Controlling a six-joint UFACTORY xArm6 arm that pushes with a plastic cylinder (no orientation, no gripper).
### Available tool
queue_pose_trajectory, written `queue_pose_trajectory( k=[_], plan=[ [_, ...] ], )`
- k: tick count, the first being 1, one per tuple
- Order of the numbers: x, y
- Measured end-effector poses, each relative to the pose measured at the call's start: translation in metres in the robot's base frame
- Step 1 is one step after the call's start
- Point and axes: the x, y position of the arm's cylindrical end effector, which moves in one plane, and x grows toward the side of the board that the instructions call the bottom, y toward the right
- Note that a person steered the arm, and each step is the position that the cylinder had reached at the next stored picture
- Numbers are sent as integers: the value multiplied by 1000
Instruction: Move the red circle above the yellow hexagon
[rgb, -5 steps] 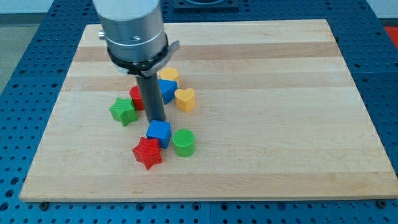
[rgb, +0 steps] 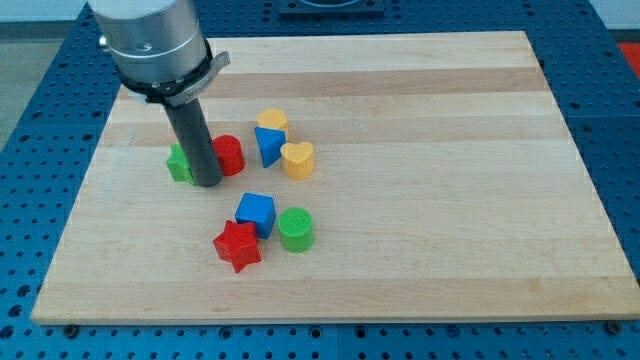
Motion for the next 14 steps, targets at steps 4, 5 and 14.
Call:
queue_pose_trajectory(
  k=[4,5,14],
  plan=[
    [-5,5],
    [-5,12],
    [-69,-13]
  ],
)
